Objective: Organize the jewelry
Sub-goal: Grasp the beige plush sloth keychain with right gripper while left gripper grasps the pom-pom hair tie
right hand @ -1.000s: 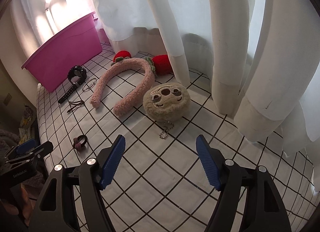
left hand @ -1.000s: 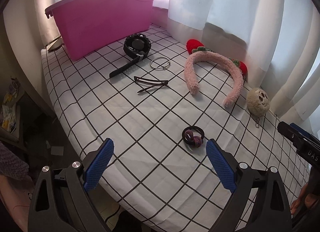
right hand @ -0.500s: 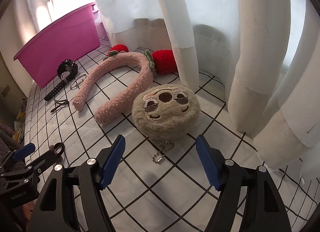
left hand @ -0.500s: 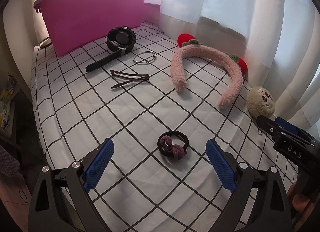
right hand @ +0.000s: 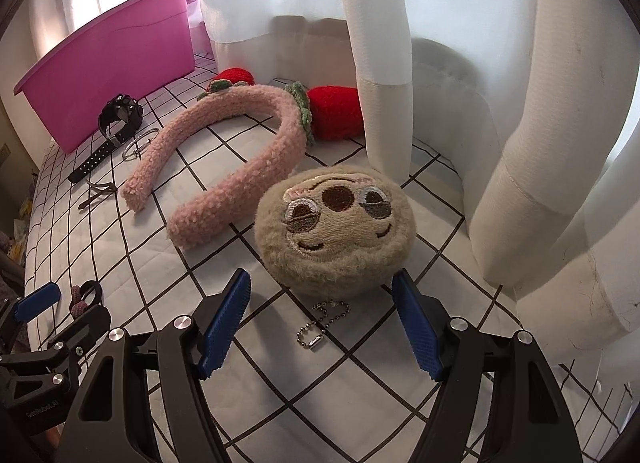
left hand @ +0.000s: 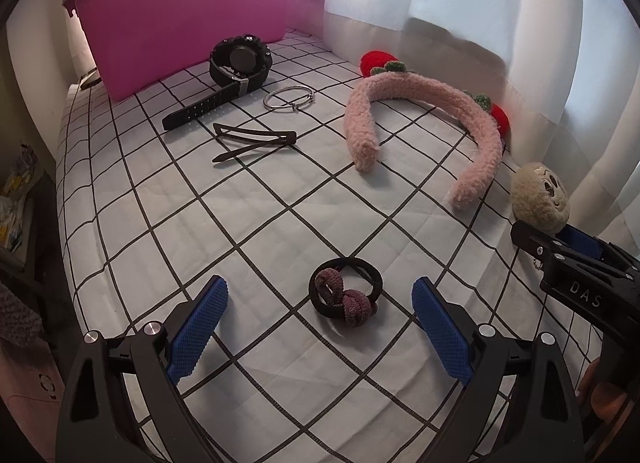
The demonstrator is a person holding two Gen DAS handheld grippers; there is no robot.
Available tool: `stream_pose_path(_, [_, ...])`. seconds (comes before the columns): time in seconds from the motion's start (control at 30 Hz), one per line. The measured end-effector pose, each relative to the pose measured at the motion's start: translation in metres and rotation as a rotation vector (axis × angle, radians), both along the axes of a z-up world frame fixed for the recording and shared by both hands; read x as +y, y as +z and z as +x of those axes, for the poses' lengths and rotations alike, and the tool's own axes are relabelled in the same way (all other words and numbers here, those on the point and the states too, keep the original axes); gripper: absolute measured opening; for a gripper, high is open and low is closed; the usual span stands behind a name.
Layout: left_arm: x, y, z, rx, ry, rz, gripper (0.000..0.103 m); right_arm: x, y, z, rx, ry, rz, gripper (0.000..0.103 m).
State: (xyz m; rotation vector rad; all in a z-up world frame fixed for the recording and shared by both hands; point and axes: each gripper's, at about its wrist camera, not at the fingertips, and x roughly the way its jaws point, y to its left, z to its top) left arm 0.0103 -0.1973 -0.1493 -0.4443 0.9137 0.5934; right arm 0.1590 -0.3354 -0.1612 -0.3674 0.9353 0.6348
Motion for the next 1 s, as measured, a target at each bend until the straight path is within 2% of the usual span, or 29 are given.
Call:
stream_pose_path(0.57, [-0.014, -0.003, 0.013, 0.043, -0.008, 0.064, 0.092, 0.013, -0.001, 0.013, 0.013, -0.021, -0.005, 0.07])
stream_pose_path(0.67, [-0.015, -0.002, 0.014, 0.035, -0.02, 0.066, 0.086, 0.014, 0.0, 0.014, 0.014, -0.02, 0.006, 0.07])
stream_pose_path(0.77, [-0.014, 0.0, 0.011, 0.022, -0.005, 0.071, 0.074, 0.016, 0.0, 0.015, 0.012, -0.016, 0.008, 0.07])
stream_pose_path(0.87, [-0.015, 0.002, 0.009, 0.009, -0.004, 0.083, 0.057, 0.018, 0.0, 0.014, 0.004, -0.004, 0.008, 0.069])
stream_pose_path(0.93, [-0.016, 0.003, 0.008, -0.004, -0.016, 0.09, 0.033, 0.018, 0.001, 0.013, -0.002, 0.001, 0.014, 0.066])
stream_pose_path(1.0, [-0.017, 0.004, 0.007, -0.01, -0.024, 0.095, 0.023, 0.017, 0.001, 0.012, -0.007, 0.002, 0.021, 0.064])
